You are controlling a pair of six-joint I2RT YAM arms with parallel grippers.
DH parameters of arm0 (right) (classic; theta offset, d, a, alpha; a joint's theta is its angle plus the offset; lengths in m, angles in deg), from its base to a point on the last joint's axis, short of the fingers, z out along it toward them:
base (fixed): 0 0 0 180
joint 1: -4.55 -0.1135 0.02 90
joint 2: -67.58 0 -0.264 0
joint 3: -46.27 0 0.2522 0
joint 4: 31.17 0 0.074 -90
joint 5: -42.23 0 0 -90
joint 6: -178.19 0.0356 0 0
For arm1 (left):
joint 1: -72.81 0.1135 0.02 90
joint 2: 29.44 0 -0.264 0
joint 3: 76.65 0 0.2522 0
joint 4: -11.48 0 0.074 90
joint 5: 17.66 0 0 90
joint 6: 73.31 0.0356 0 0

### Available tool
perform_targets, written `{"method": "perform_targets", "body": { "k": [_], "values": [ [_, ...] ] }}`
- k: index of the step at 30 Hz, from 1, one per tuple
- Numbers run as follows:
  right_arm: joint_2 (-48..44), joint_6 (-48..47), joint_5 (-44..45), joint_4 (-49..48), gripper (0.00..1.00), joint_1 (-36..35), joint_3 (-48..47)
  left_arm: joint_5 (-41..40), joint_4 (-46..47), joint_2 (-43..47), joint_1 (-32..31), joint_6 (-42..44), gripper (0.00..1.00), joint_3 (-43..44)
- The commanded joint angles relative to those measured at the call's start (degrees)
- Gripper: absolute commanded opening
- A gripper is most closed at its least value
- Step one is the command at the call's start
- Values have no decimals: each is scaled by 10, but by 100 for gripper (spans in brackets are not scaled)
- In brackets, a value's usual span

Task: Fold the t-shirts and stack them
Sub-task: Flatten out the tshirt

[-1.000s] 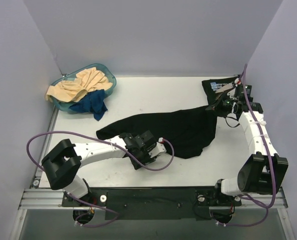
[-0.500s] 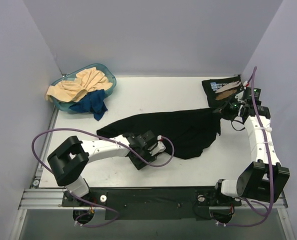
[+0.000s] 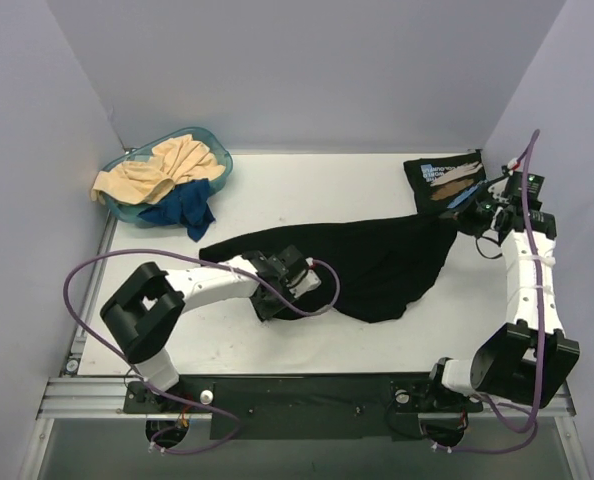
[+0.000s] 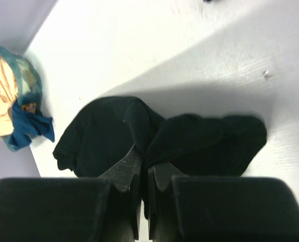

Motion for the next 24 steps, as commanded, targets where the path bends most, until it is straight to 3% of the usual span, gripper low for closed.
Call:
{"method": "perform_targets", "body": {
  "k": [1, 9, 16, 18, 21, 24],
  "values": [
    [-40, 1, -30, -3, 0, 21, -74, -15, -100, 89, 78, 79, 0, 57],
    [-79, 28, -72, -1, 0, 26, -153, -9, -219, 213, 216, 249, 0, 244],
    [-83, 43, -110, 0, 0, 27, -233, 29, -269, 239, 269, 291, 0, 353],
    [-86, 44, -114, -1, 0, 27, -235, 65, -270, 250, 274, 291, 0, 333],
    [-100, 54, -122, -6, 0, 24, -207, 150, -231, 265, 270, 286, 0, 227],
    [-115, 57, -112, -15, 0, 13, -142, 185, -160, 265, 258, 304, 0, 132]
  ]
}}
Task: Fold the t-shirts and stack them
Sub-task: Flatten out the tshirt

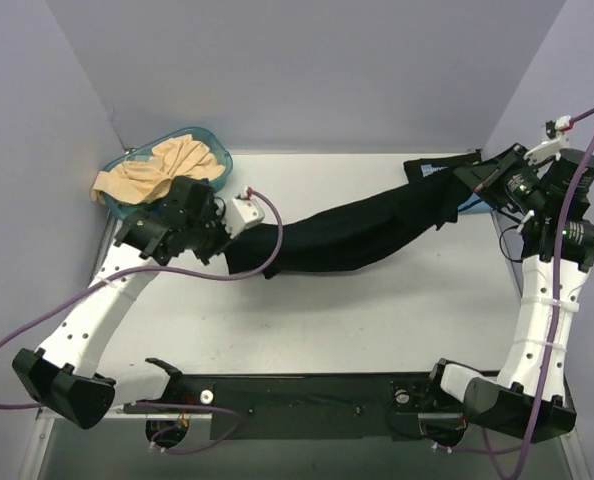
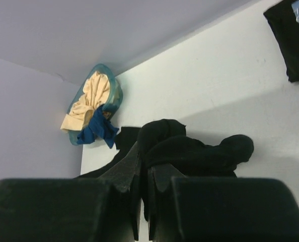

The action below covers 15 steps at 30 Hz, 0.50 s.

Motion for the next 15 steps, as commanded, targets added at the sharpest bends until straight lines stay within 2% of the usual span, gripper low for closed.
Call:
{"method": "perform_targets", "body": {
  "k": [1, 4, 5, 9, 15],
  "values": [
    [-30, 16, -4, -26, 0, -21, 71, 91, 76, -8, -14, 35, 0, -139],
    [-37, 8, 26, -34, 0, -61, 151, 89, 106, -38, -28, 91, 3, -207],
    [-38, 8, 28, -37, 0, -77, 179, 85, 121, -42, -33, 101, 6, -238],
    [-33, 25, 35, -74, 0, -95, 254, 108, 130, -63, -70, 139, 14, -304],
    [-30, 7, 47, -75, 0, -95, 273, 106, 157, -78, -73, 133, 24, -328]
  ]
}}
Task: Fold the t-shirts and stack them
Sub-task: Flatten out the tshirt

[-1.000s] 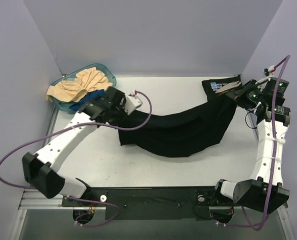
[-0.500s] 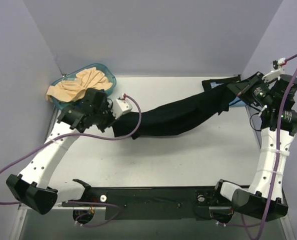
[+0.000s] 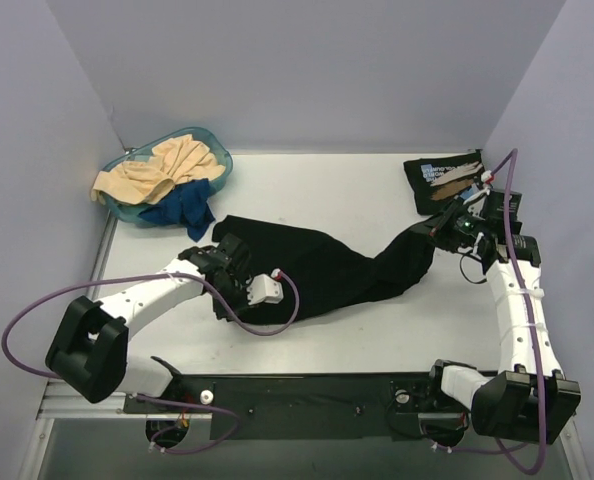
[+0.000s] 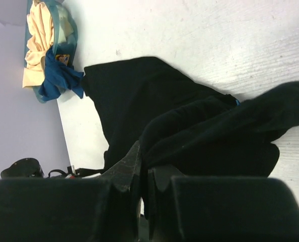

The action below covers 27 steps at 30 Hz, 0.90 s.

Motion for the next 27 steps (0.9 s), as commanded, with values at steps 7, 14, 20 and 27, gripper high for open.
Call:
{"method": "perform_targets", "body": {
  "k": [7, 14, 20, 27],
  "values": [
    [4, -13, 3, -44, 0, -1, -13, 2, 66, -21, 0, 27, 43, -19],
    [9, -16, 2, -44, 0, -1, -21, 16, 72, -11, -7, 47, 48, -67],
    [11, -18, 2, -44, 0, 0, -29, 13, 100, -3, -14, 45, 57, -96],
    [9, -20, -2, -43, 0, 2, -37, -35, 184, -21, -15, -2, 12, -109]
  ]
}}
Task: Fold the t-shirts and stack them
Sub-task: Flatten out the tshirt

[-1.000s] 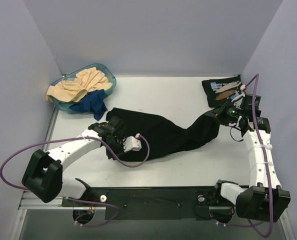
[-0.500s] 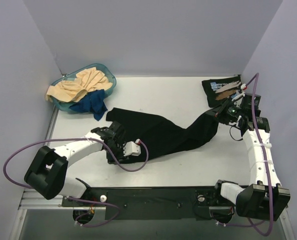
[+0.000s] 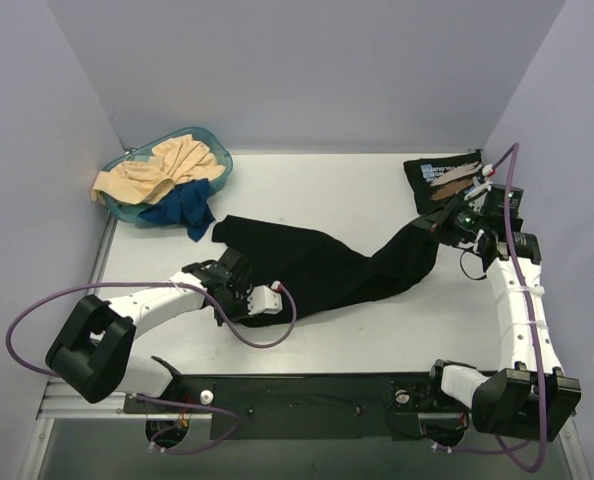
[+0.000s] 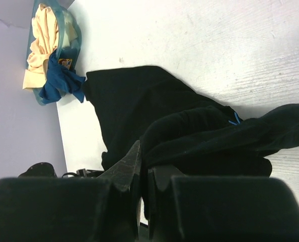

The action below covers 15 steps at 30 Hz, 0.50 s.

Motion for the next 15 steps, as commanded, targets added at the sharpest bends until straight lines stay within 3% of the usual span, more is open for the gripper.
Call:
{"method": "perform_targets", "body": {
  "k": [1, 7, 15],
  "values": [
    [0, -8, -6, -18, 0, 3, -29, -11, 67, -17, -1, -20, 3, -16],
    [-7, -15, -19, -4, 0, 32, -45, -15, -66, 33, 56, 30, 0, 52],
    [-7, -25, -41, 15, 0, 87, -112, -52, -206, 70, 148, 71, 0, 256]
  ]
}}
